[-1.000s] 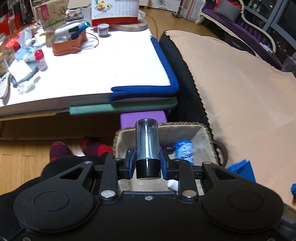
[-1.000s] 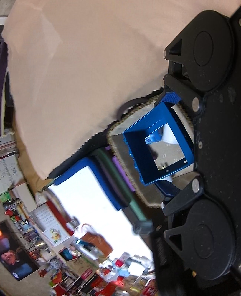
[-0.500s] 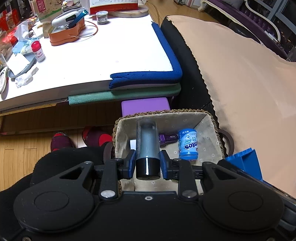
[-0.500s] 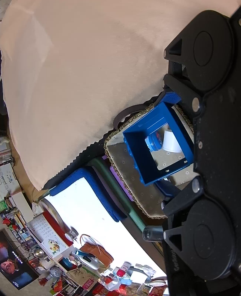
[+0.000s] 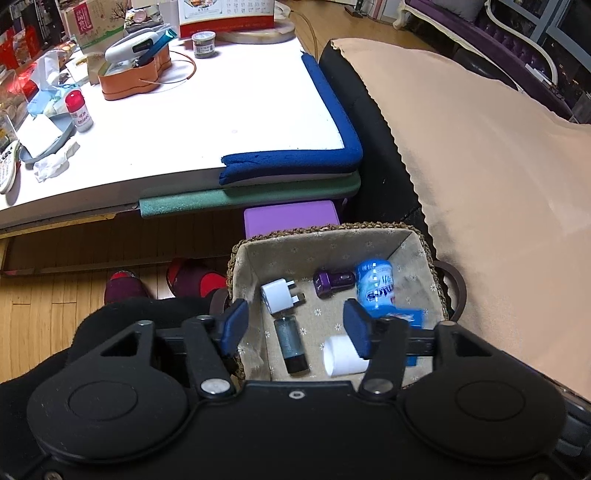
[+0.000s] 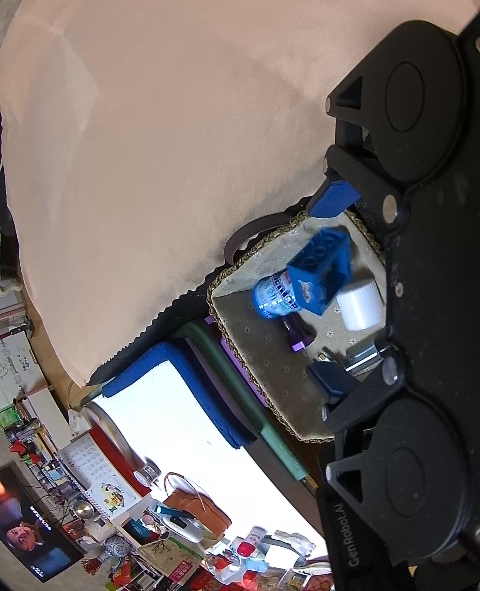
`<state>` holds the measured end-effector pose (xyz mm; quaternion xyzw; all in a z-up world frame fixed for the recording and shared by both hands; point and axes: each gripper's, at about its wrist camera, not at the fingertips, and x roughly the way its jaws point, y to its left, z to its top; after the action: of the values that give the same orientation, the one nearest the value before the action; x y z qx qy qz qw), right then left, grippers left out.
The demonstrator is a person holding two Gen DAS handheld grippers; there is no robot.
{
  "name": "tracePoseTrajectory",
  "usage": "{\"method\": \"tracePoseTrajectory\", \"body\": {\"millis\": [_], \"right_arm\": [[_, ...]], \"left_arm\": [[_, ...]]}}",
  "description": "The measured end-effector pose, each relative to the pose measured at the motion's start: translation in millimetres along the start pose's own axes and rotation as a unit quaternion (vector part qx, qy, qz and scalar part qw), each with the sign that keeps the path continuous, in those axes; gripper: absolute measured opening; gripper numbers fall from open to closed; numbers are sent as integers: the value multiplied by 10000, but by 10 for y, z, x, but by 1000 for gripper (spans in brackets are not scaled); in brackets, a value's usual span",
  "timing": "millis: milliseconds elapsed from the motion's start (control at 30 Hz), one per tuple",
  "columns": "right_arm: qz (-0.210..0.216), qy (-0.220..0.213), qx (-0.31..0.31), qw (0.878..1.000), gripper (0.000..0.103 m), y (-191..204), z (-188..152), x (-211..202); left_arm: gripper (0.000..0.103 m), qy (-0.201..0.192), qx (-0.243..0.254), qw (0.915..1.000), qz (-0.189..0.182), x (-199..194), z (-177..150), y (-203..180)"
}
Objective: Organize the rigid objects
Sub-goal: 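Withdraw both open tools from the basket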
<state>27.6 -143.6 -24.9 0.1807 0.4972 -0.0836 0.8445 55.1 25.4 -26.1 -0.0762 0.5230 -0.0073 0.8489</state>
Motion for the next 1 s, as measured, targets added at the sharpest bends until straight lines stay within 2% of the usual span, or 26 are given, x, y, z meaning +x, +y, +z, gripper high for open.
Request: {"method": "tracePoseTrajectory", "body": {"millis": [100,233,533,1000], "right_arm": [[25,-2,37,10000,85,-36,-26,-35],[-14,-36,40,10000,86,-69,-83,-82],[-99,-38,-87,9999,87,-82,-224,-117],[-87,-2,-8,10000,88,-156,-234,-125]], "left_arm": [[56,-31,-12,10000,-11,-20,-12,8],[63,-92,-28,10000,-23,-49,-31,12],[66,-218,62,9997,96,-82,-54,-13],[68,-124,104,9998,134,-57,-43,-23]]}}
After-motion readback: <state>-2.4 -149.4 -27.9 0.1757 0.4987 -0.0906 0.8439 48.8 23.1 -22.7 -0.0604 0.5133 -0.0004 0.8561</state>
